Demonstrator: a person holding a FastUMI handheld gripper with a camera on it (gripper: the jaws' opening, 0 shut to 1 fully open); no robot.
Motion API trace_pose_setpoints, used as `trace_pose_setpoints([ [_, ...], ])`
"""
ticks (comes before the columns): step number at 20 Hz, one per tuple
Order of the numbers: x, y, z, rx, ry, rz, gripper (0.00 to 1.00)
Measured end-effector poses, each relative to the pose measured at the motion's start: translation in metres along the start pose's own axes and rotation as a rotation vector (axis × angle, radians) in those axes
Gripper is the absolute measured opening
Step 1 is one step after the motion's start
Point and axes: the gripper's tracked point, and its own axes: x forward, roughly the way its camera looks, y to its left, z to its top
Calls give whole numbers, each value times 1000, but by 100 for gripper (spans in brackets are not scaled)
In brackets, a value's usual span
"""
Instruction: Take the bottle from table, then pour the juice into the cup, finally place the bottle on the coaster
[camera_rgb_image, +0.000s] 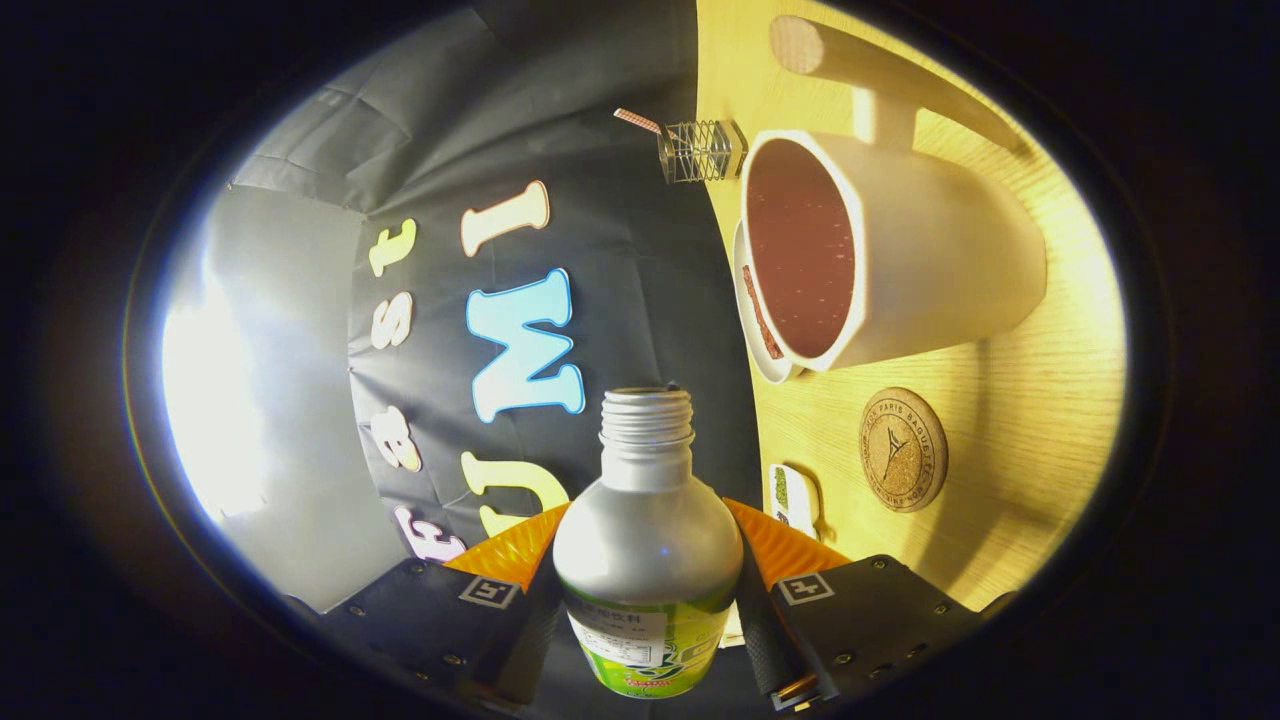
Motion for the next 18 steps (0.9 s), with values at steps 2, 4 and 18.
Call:
trace_pose_setpoints([
  [2, -1, 4, 3, 26, -7, 15, 78],
  [4, -1, 2, 5, 29, -15, 14, 78],
  [18, 2, 7, 7, 90, -35, 34, 78],
])
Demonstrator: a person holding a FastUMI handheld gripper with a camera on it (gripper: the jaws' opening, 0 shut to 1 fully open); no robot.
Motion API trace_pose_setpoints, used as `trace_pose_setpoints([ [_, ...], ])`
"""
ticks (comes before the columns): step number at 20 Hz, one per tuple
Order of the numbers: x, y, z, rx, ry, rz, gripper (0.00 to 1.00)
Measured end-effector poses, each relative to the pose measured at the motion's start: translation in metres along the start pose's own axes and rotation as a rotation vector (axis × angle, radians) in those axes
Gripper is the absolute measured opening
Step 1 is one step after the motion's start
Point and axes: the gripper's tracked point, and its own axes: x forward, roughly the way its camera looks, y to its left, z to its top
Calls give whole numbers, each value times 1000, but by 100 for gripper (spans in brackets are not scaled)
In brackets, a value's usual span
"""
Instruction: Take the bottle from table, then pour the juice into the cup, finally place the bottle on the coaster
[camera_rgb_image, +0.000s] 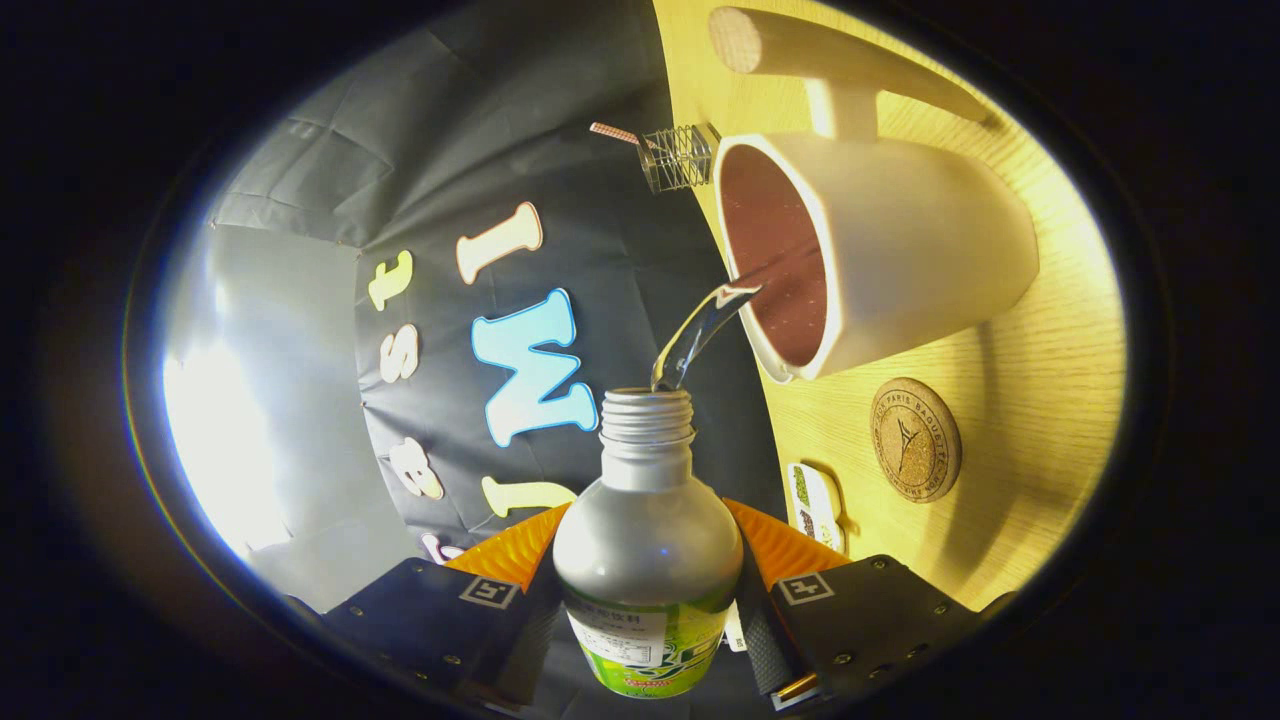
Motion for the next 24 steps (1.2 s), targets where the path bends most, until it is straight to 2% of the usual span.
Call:
trace_pose_setpoints([
  [9, 0, 8, 2, 64, -16, 27, 78],
  [24, -5, 11, 8, 167, -49, 17, 78],
])
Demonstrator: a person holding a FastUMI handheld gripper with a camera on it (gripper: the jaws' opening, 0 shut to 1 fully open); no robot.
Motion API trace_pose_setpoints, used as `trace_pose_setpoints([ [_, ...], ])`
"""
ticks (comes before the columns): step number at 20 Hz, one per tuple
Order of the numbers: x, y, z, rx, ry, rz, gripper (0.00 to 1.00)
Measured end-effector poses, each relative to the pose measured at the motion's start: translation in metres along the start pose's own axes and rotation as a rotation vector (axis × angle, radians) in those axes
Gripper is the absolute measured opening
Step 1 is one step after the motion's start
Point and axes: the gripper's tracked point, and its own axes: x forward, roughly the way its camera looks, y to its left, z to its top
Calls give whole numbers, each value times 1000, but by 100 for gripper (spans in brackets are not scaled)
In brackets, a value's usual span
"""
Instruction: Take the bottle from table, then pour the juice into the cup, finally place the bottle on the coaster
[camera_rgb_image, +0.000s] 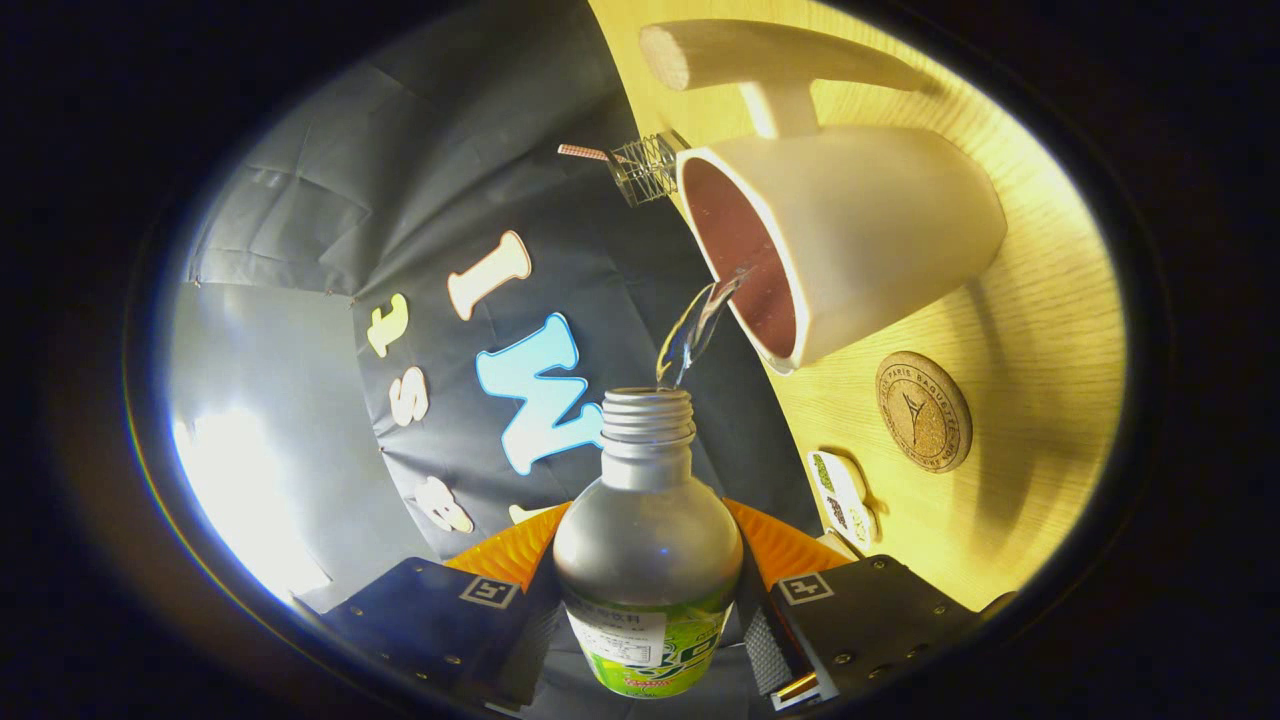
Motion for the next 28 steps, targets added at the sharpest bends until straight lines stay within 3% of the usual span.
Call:
trace_pose_setpoints([
  [28, 13, 41, 18, 266, -143, 58, 78],
])
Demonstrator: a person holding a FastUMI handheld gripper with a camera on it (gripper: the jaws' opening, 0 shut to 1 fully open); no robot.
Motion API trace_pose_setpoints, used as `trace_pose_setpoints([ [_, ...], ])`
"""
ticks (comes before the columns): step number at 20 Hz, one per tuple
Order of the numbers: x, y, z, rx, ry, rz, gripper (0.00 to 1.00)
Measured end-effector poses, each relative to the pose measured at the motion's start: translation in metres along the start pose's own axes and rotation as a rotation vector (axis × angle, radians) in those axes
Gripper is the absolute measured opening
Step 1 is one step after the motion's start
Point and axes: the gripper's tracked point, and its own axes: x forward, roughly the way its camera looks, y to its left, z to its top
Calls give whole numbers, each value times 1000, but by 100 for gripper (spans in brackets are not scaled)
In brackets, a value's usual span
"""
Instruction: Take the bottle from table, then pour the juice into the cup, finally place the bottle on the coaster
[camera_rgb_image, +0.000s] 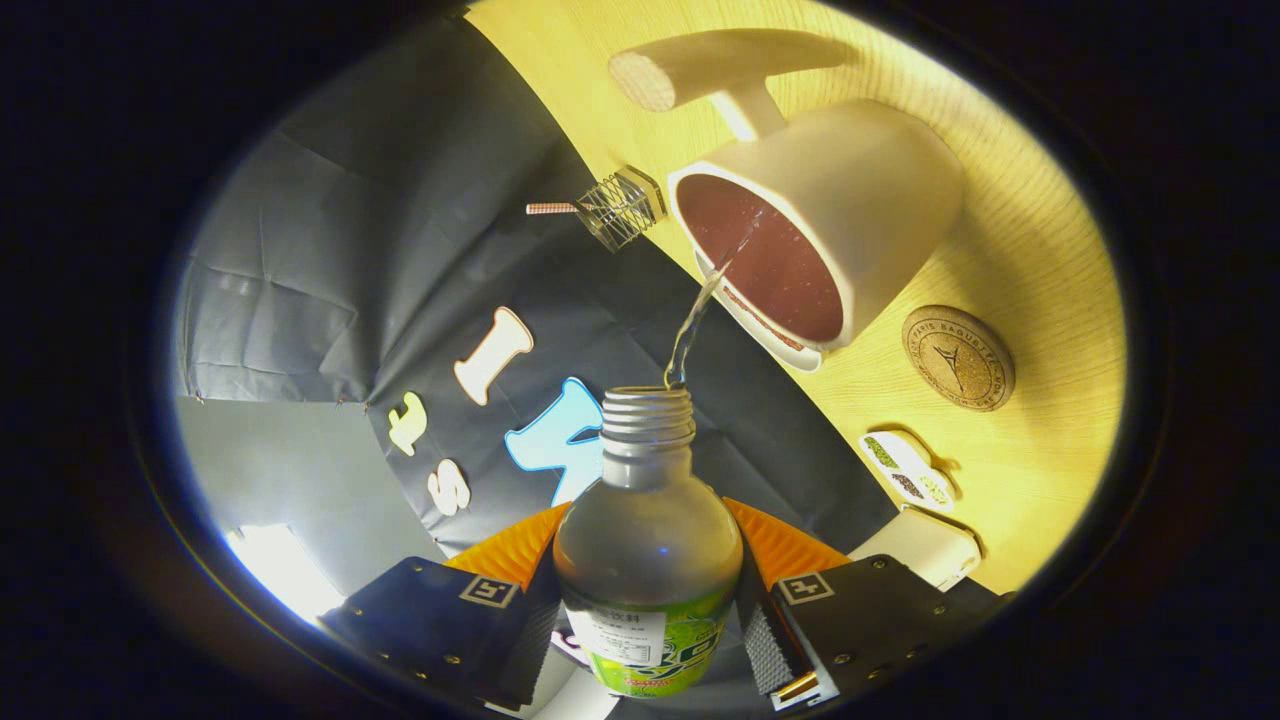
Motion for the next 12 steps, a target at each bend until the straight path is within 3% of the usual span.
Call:
trace_pose_setpoints([
  [12, 2, 12, -1, 27, -8, 28, 78],
])
